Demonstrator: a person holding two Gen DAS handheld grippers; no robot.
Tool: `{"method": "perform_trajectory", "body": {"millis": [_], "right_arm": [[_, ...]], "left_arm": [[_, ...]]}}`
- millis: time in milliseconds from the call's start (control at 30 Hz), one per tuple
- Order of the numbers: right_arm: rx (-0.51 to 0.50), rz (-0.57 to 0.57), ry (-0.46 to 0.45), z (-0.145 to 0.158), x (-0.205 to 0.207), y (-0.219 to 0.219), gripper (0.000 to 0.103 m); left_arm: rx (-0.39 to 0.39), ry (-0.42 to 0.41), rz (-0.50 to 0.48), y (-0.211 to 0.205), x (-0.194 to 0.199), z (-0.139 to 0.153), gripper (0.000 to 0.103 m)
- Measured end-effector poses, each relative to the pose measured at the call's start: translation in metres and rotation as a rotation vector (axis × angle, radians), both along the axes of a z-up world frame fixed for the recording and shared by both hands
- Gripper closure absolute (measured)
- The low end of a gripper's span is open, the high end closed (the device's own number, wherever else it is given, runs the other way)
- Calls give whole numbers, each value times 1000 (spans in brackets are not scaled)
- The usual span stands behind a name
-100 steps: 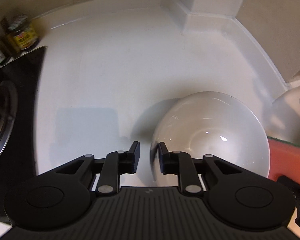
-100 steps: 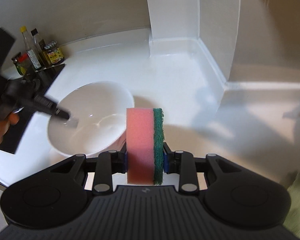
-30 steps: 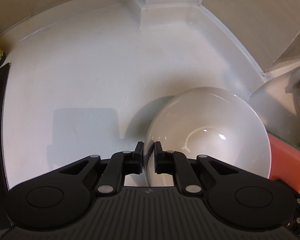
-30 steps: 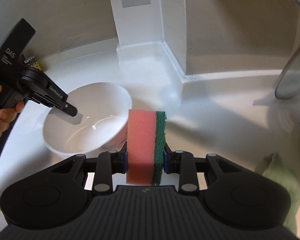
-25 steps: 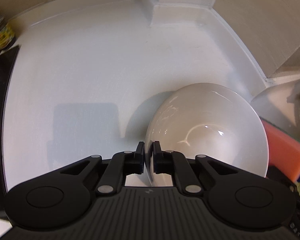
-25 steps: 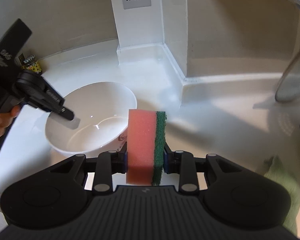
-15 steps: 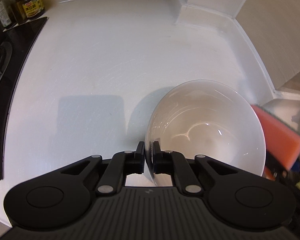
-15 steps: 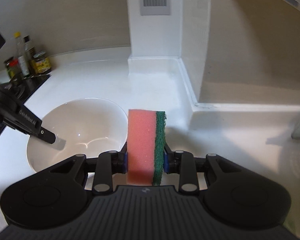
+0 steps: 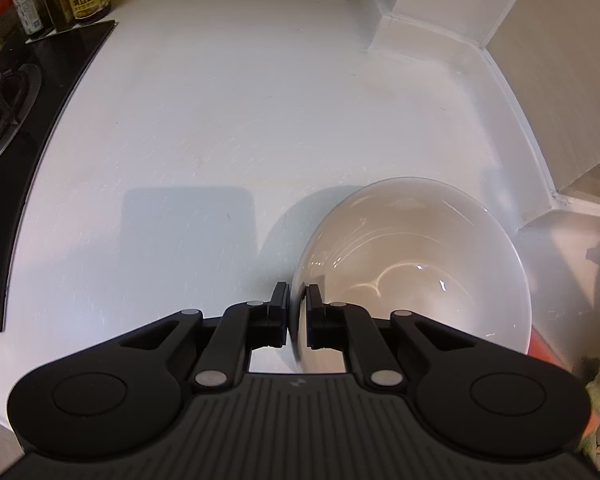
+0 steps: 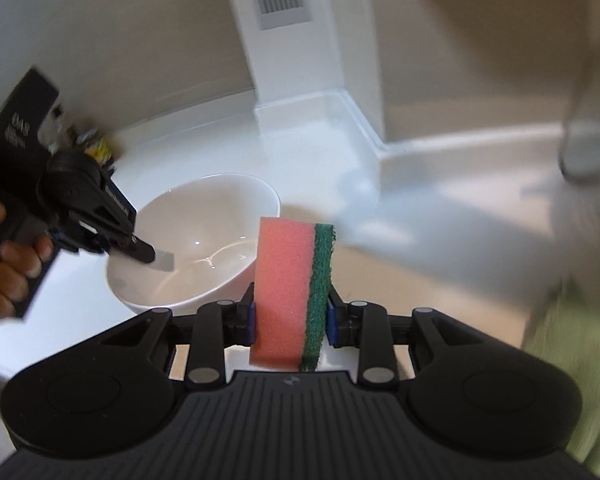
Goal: Clean bowl
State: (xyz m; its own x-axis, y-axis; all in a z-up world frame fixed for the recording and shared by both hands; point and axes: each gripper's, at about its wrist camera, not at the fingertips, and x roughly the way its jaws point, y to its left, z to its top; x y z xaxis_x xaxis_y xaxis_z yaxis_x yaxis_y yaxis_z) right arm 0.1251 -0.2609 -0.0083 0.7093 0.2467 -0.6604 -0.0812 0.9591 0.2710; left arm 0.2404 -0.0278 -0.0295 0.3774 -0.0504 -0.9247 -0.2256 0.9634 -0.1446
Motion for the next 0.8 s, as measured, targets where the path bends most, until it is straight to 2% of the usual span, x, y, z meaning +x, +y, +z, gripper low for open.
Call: {"method": "perform_trajectory", "body": {"millis": [133, 267, 433, 567, 633, 800], "right_arm": [[-19, -60, -7, 3, -13, 17, 76], [-157, -1, -35, 5, 9, 26, 76], [-263, 126, -80, 4, 43, 30, 76], [-229, 129, -81, 1, 47, 24, 76], [-162, 87, -60, 1, 33, 16, 76], [-83, -22, -19, 4, -7, 14, 76]], "left_arm": [[22, 10, -24, -5, -5, -1, 99], [2, 36, -52, -8, -8, -1, 89], [-37, 55, 0, -6, -8, -2, 86], [-29, 46, 62, -3, -8, -3, 95], [-34, 44, 90, 0, -7, -3, 98], [-39, 44, 102, -5, -9, -3, 100]]}}
